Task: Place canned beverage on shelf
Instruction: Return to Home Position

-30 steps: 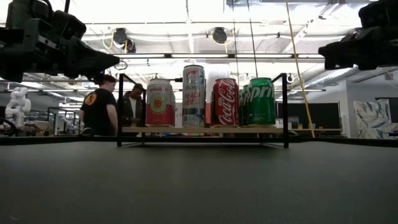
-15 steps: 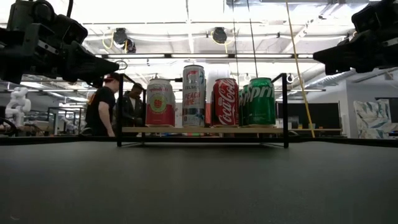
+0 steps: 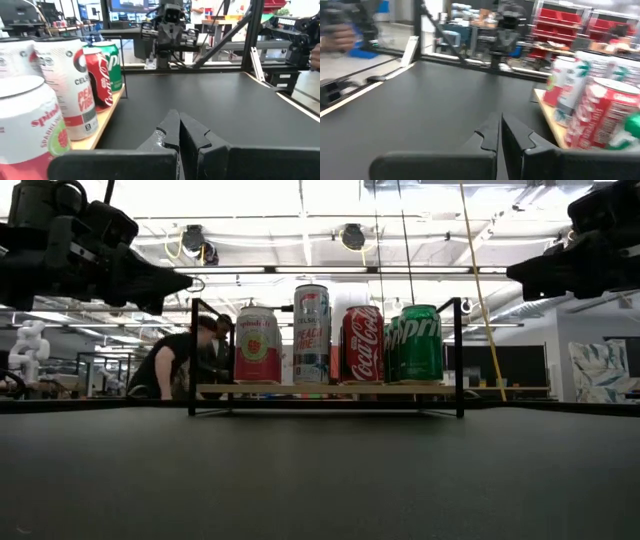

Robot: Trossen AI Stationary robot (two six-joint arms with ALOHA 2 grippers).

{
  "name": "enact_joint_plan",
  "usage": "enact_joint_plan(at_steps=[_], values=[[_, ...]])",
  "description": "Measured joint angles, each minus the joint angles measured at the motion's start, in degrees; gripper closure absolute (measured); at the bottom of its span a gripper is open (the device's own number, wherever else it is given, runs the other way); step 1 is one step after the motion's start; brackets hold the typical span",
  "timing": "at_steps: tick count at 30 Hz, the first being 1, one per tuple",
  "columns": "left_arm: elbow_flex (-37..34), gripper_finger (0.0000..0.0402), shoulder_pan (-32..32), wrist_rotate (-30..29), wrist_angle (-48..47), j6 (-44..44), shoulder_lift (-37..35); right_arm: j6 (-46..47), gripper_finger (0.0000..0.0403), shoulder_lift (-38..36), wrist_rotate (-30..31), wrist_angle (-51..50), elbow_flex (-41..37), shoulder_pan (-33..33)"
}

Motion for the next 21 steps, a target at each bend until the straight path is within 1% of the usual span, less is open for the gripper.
enact_joint_plan(at_steps=[2,5,16,21], values=[[0.0,0.0402,0.31,0.03,-1.62,0.0,-2.05,-0.77,0.0403,0.0,-2.08,-0.27,0.0,0.0],[0.0,0.0402,0.75,0.45,-5.01,0.0,-5.16,-0.75,0.0403,0.0,-2.92,-0.41,0.0,-0.01],[0.02,0.0402,0.96,1.38,-17.23,-0.08,-18.74,-0.53,0.0403,0.0,-3.02,-0.53,0.0,-0.01],[0.02,0.0402,0.95,1.39,-22.56,-0.45,-23.81,-0.59,0.0403,0.0,-3.04,-0.63,0.0,-0.01]])
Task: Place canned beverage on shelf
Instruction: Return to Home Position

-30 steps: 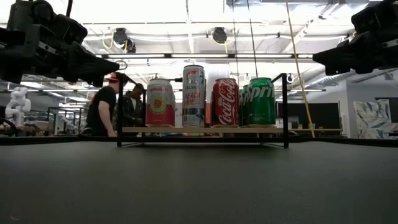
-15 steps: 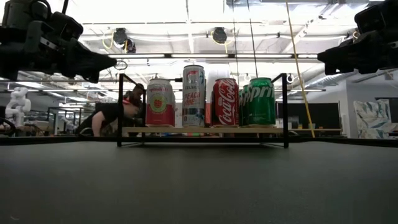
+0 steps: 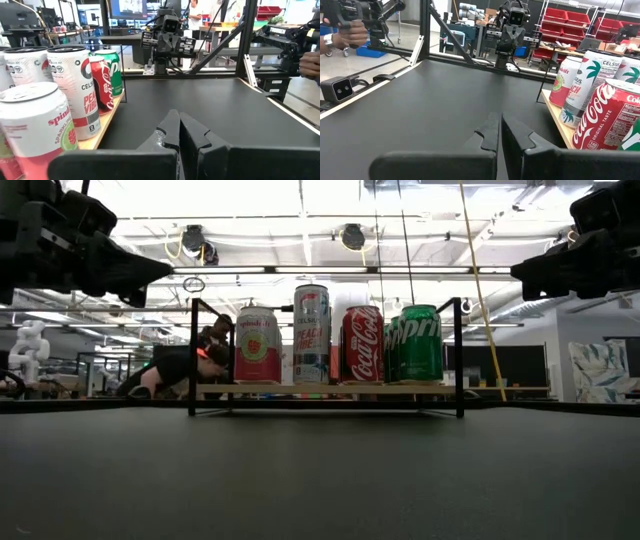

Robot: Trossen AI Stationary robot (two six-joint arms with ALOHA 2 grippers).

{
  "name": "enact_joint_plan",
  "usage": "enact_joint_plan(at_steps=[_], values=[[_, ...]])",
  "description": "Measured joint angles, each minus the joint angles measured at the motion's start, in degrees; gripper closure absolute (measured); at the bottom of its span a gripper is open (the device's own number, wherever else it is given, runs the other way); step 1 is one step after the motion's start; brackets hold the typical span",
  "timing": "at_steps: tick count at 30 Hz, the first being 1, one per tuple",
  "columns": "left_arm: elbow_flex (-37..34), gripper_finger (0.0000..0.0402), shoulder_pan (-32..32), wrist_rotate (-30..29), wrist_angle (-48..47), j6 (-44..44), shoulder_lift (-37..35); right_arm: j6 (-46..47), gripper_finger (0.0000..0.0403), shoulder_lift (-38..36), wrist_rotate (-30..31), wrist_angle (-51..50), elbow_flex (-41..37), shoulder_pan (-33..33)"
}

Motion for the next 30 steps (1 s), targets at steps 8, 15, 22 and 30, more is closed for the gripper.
enact_joint_plan(at_steps=[8,15,22,30], values=[[0.0,0.0402,0.0,-1.87,-7.1,-1.58,-6.2,0.31,0.0403,0.0,-0.02,-0.21,0.0,0.0],[0.0,0.0402,-0.04,-2.5,-11.71,-3.12,-10.43,0.96,0.0403,0.0,-0.1,-0.46,0.0,0.0],[0.0,0.0402,-0.07,-3.55,-15.67,-4.1,-14.79,1.67,0.0403,0.67,-0.11,-0.8,0.0,0.0],[0.0,0.0402,-2.14,-4.58,-18.45,-5.66,-17.94,1.55,0.0403,1.2,-0.02,-0.51,0.0,0.0]])
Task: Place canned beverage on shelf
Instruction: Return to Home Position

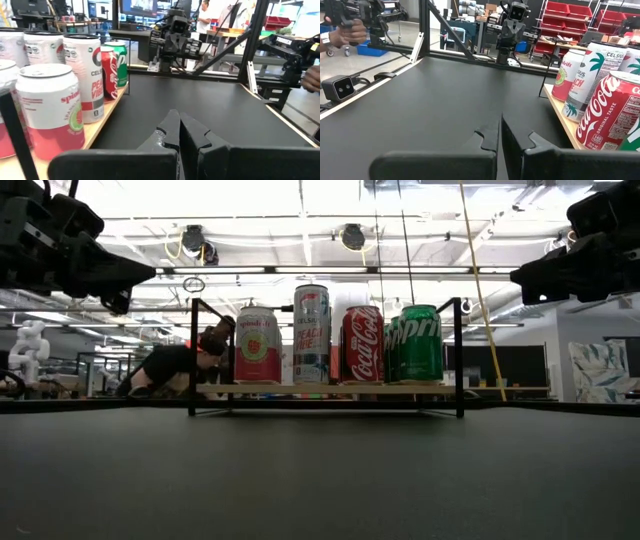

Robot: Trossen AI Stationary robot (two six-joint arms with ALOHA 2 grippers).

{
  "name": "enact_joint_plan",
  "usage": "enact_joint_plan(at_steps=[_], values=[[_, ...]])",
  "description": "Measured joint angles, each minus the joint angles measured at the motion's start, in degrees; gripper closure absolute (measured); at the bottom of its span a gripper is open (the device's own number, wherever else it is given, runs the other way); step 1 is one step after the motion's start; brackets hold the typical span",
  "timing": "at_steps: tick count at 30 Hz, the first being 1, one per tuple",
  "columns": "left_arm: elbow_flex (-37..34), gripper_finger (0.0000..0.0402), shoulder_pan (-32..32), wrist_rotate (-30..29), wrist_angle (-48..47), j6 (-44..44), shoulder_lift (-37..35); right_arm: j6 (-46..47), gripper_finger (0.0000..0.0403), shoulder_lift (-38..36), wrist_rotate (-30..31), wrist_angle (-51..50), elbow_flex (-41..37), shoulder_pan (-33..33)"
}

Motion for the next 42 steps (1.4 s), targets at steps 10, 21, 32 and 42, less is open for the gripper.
enact_joint_plan(at_steps=[10,21,32,42], values=[[0.0,0.0402,-7.91,-7.24,-0.77,-0.99,-0.01,0.02,0.0403,0.0,0.07,0.24,0.0,0.0],[0.0,0.0402,-8.53,-8.59,-0.24,4.23,-2.55,2.5,0.0403,-0.07,1.09,0.63,0.0,0.02],[-0.02,0.0402,-8.49,-8.68,-0.67,5.63,-3.24,1.13,0.0403,-2.15,4.61,3.08,0.0,0.0],[0.0,0.0402,-8.49,-8.68,-0.82,5.63,-1.97,-1.49,0.0403,-6.09,-1.88,1.71,0.0,0.0]])
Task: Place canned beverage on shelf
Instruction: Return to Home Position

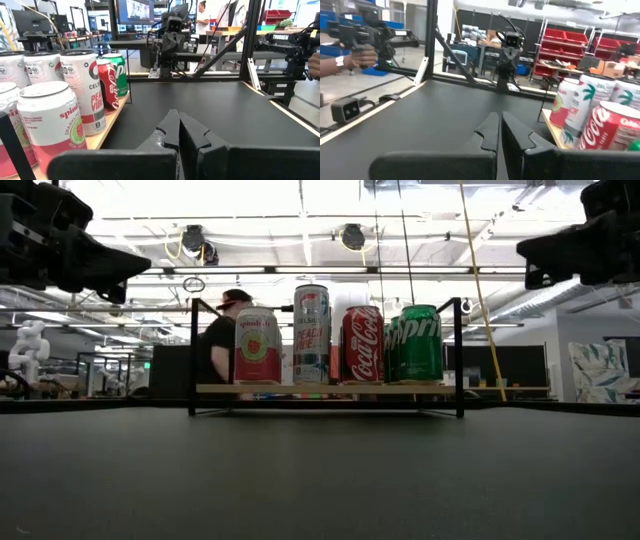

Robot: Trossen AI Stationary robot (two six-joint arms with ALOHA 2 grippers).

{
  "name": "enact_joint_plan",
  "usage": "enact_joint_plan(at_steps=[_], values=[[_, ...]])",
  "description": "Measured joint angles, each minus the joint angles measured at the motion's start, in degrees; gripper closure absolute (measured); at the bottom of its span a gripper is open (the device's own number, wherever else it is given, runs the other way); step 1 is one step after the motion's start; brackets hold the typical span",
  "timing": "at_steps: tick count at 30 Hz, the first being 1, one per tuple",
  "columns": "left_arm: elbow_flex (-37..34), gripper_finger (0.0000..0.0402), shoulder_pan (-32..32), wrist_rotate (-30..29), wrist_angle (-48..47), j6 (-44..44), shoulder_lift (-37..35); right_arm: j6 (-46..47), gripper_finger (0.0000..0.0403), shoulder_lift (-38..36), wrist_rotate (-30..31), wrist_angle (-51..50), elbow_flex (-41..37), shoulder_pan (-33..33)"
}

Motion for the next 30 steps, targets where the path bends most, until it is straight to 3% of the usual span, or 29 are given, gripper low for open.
enact_joint_plan(at_steps=[30], values=[[0.0,0.0402,0.0,-0.39,-0.13,-0.09,0.96,2.51,0.0403,-0.64,0.28,-2.32,0.0,-0.04]])
